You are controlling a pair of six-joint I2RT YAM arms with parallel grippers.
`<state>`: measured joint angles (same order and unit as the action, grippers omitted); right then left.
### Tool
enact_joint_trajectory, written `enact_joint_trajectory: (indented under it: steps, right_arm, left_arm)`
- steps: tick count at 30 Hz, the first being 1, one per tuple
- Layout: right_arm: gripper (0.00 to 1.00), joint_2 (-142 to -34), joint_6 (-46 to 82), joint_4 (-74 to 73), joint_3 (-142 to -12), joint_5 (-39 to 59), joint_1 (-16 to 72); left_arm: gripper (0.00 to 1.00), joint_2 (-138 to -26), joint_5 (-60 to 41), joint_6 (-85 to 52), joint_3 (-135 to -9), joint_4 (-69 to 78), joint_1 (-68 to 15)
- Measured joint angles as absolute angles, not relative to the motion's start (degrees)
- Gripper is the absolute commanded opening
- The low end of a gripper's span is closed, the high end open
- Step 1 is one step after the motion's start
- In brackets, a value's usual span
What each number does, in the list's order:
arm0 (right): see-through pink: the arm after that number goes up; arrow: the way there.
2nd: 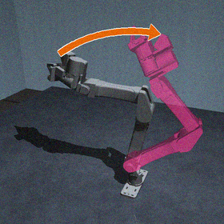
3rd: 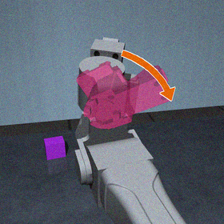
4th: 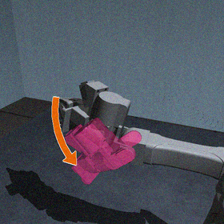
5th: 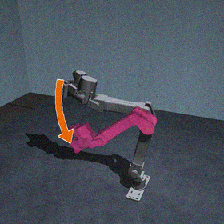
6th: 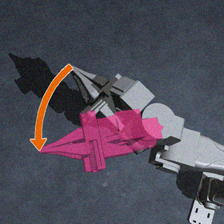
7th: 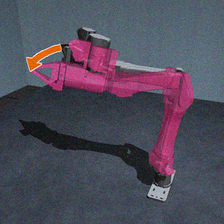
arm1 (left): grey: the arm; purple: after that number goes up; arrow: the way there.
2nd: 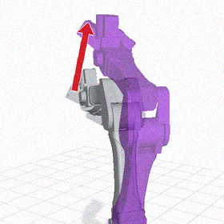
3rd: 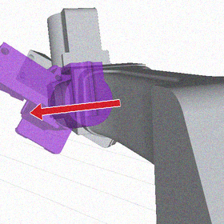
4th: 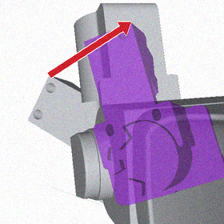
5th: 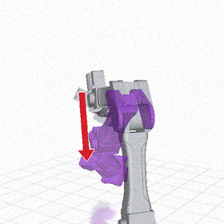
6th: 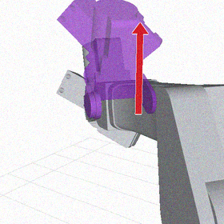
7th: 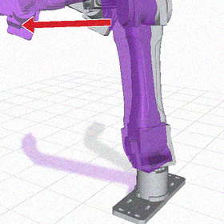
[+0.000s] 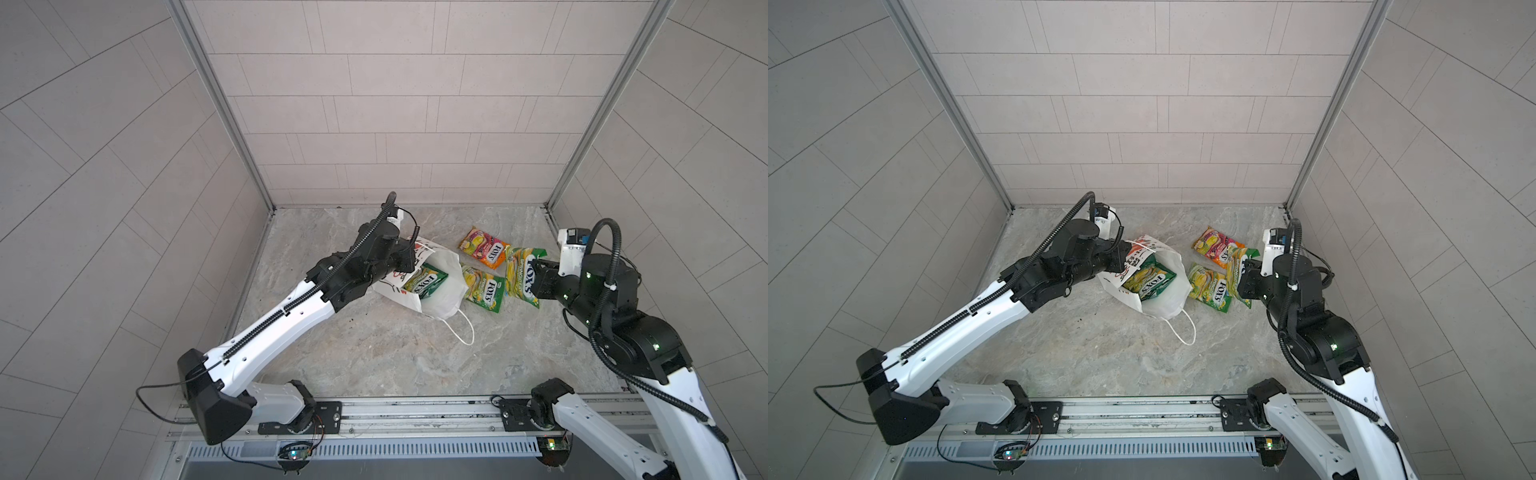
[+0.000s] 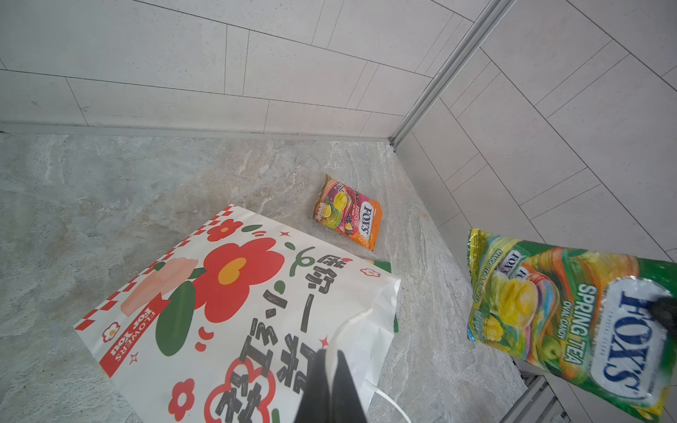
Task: Take the snacks out of the paper bag
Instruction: 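Carry the packet farther from the robot beside the orange packet and lower it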
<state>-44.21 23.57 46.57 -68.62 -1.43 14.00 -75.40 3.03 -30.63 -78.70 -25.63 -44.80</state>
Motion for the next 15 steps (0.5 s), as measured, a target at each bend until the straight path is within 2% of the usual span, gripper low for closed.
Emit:
enact_joint_trajectory:
  steps: [5,15]
  right_arm:
    - [0.0,-48.8,22.8,43.0,-64.5,9.1,-0.6]
    - [0.0,-63.0,22.7,31.9,-58.6,21.5,-16.9]
  left_arm:
    - [0.0,-75.4,2.7,-30.6,-78.5,-25.6,-44.8]
    - [0.0,-75.3,2.6,-30.6,-78.4,-25.6,-44.8]
